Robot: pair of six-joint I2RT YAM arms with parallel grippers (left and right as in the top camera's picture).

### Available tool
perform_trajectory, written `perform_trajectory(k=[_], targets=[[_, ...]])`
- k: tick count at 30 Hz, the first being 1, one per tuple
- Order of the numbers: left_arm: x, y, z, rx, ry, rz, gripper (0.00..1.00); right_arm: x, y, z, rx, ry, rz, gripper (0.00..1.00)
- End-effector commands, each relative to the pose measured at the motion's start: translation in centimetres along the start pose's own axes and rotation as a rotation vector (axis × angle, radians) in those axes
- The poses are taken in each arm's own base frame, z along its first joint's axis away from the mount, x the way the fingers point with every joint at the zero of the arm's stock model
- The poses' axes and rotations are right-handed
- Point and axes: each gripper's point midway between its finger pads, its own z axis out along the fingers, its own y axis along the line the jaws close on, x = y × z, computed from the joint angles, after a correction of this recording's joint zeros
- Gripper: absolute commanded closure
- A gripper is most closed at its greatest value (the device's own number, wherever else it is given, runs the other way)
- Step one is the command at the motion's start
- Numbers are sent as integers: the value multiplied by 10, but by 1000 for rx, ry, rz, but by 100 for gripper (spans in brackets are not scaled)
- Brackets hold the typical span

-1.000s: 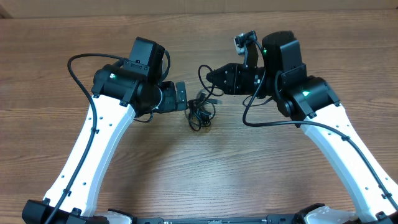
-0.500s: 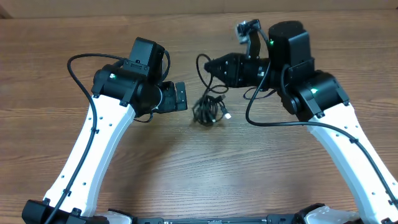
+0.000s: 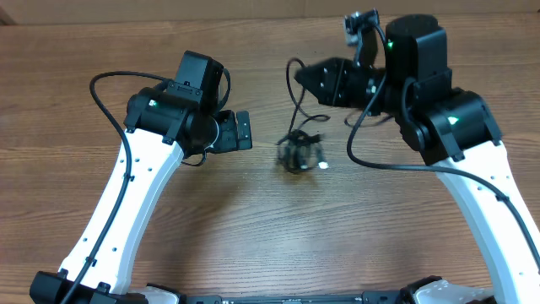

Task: Untangle cables
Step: 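Lift the cable with the right gripper and pull it up-right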

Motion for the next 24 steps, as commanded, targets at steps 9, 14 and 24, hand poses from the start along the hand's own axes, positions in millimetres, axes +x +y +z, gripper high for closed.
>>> perform_trajectory(k=[9, 14, 24], targets=[[8, -8, 1, 53, 52, 30, 0, -12, 21, -15, -178, 42, 106, 96], [19, -28, 1, 181, 105, 129, 0, -26, 38, -21, -257, 8, 114, 96], [41, -69, 31, 454, 142, 314, 0, -34, 59, -27, -350, 4, 112, 96]])
